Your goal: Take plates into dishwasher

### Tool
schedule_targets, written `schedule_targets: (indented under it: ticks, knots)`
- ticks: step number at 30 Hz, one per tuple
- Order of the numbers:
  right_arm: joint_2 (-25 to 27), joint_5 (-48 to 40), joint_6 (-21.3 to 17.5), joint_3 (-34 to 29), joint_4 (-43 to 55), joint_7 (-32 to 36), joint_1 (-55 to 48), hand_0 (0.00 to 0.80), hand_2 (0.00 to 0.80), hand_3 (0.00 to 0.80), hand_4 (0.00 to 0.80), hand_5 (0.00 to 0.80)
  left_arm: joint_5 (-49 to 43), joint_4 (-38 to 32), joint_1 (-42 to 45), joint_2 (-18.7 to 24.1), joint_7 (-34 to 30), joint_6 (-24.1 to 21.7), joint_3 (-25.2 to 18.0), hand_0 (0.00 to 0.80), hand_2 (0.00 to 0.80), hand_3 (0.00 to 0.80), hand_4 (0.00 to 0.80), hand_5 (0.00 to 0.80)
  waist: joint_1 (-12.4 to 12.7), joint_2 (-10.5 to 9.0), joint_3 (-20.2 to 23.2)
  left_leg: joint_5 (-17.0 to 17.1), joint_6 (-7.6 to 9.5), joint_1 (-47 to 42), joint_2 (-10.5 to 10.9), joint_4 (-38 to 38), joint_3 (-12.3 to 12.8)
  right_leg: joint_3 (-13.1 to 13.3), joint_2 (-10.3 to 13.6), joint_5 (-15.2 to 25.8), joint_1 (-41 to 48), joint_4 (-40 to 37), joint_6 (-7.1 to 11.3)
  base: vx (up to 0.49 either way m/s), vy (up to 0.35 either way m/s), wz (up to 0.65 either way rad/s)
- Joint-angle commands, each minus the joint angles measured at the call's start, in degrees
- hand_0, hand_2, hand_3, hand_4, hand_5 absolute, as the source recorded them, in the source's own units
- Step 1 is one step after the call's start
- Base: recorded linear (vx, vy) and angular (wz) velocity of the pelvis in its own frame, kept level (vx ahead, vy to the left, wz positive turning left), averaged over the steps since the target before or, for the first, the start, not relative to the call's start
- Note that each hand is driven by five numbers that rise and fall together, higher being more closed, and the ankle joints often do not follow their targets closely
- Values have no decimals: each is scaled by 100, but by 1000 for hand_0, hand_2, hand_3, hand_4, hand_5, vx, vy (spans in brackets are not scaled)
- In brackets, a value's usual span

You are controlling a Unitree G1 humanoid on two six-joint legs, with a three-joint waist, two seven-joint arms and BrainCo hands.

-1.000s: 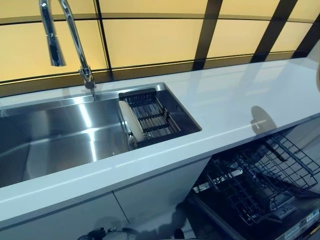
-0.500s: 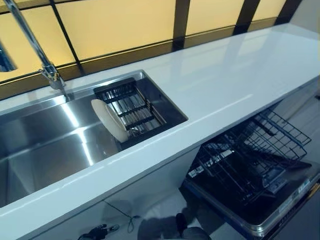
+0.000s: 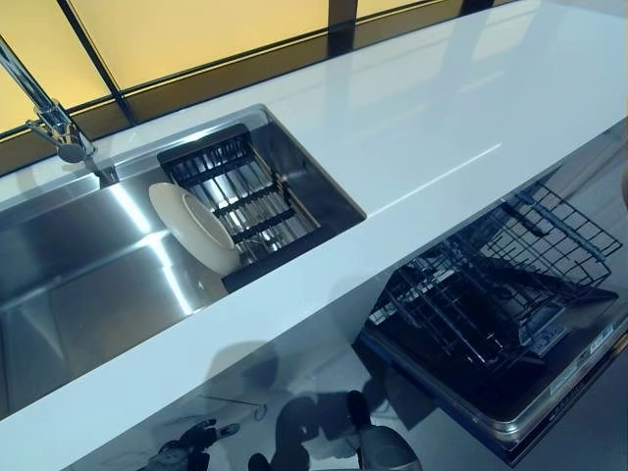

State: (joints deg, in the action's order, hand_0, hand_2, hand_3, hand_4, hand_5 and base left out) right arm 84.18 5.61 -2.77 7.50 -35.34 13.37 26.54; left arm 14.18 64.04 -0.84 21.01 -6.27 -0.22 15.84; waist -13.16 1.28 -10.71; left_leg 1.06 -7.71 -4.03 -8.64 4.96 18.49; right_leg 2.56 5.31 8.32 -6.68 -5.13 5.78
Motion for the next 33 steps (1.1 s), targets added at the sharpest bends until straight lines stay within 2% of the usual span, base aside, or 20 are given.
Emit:
schedule_targets:
  ticks: [1, 13, 18, 33]
  knots:
    - [-118, 358, -132, -131, 129, -257, 79, 800, 800, 800, 800, 800, -338, 97, -118, 348, -24, -176, -153, 0, 0, 0, 0, 0, 24, -450, 53, -183, 165, -302, -100, 4, -118, -69, 237, 95, -28, 13, 436, -30, -26, 3]
    - [-657, 713, 138, -301, 576, -291, -350, 800, 800, 800, 800, 800, -477, -18, -232, 340, -84, -142, -196, 0, 0, 0, 0, 0, 27, -281, -110, -203, 152, -241, -55, 4, -213, -144, 325, 122, -135, 13, 448, -4, -4, 1]
    - [-871, 1144, 224, -256, 687, -375, -418, 800, 800, 800, 800, 800, -448, -83, -294, 298, -102, -117, -181, 0, 0, 0, 0, 0, 31, -180, -172, -195, 145, -215, -39, 4, -238, -172, 350, 119, -156, 13, 448, -30, 0, 7]
    - [-1391, 2046, 749, 226, 131, -1003, -186, 800, 800, 800, 800, 800, -392, -206, -392, 180, -136, -98, -18, 0, 0, 0, 0, 0, 184, 103, -254, -184, 139, -173, 42, 4, -354, -300, 471, 101, -146, 13, 445, -10, 3, 3]
